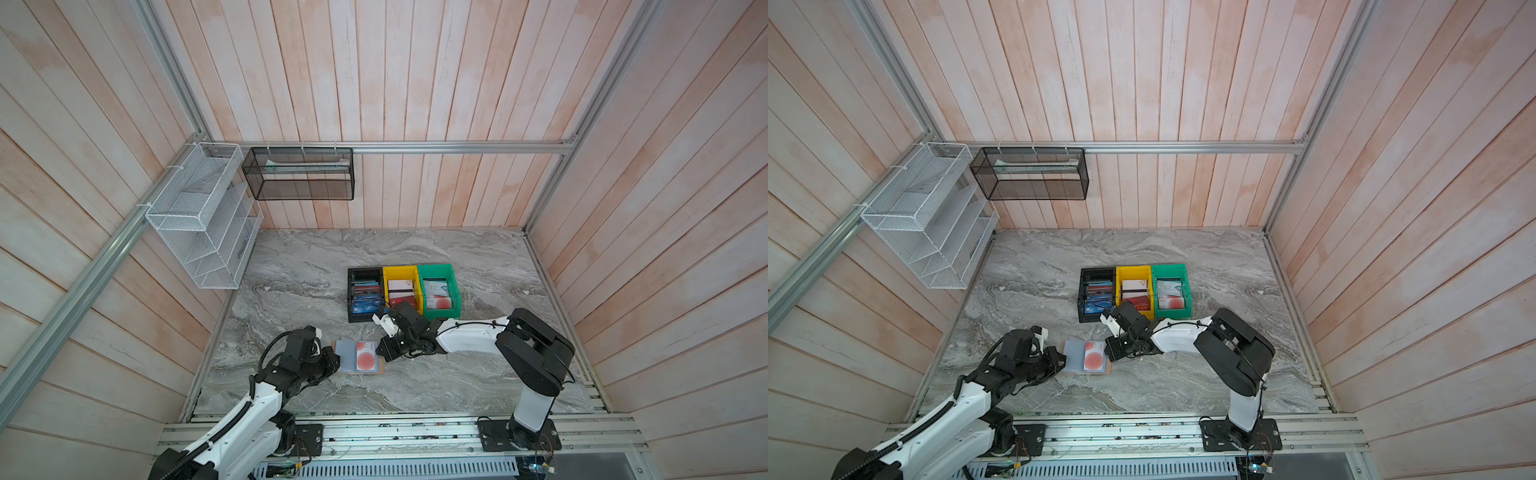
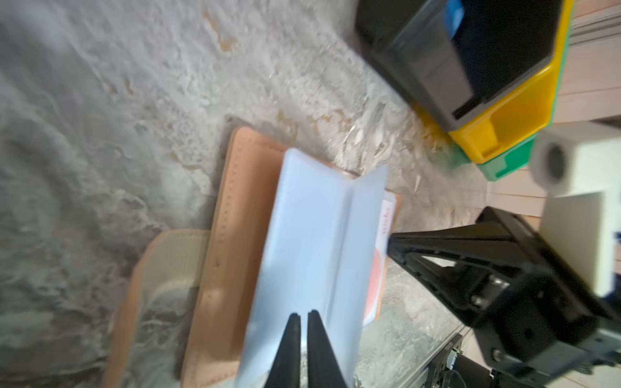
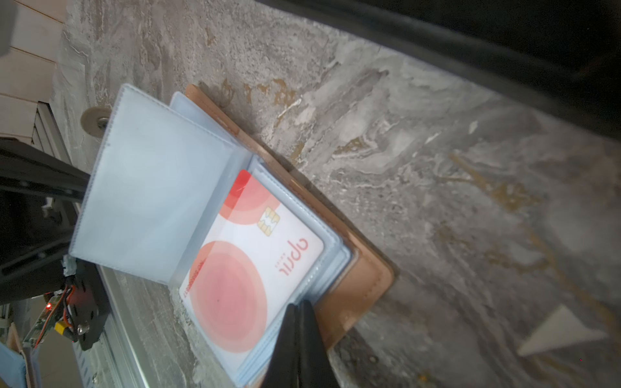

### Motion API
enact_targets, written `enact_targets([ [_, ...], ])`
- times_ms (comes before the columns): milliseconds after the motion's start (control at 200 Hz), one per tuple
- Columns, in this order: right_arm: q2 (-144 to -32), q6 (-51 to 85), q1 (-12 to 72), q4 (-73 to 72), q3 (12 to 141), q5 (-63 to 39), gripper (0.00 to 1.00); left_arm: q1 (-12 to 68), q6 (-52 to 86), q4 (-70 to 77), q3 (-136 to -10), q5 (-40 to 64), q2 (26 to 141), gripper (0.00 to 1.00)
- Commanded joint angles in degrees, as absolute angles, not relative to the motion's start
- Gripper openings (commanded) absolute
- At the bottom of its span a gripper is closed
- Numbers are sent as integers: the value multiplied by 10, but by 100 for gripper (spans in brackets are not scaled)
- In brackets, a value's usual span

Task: Take the credit cards out of the card holder
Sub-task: Flip over the card slot in the card holder.

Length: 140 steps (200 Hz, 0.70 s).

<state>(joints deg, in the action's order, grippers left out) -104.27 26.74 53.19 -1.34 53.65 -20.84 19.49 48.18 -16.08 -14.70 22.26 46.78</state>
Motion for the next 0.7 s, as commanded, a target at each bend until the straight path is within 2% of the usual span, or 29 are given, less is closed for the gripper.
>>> enact_targets([
  [0,-1053,259,536,0,547,-202,0,192,496,-166,-153,244,444,15],
  [210,-1053,261,536,-3,542,-202,0,192,526,-88,-140,295,463,16],
  [630,-1053,257,536,-1,549,-209,0,192,506,-162,-176,268,435,15],
  [695,-1053,255,537,2,553,-209,0,192,500,-175,-173,254,441,11],
])
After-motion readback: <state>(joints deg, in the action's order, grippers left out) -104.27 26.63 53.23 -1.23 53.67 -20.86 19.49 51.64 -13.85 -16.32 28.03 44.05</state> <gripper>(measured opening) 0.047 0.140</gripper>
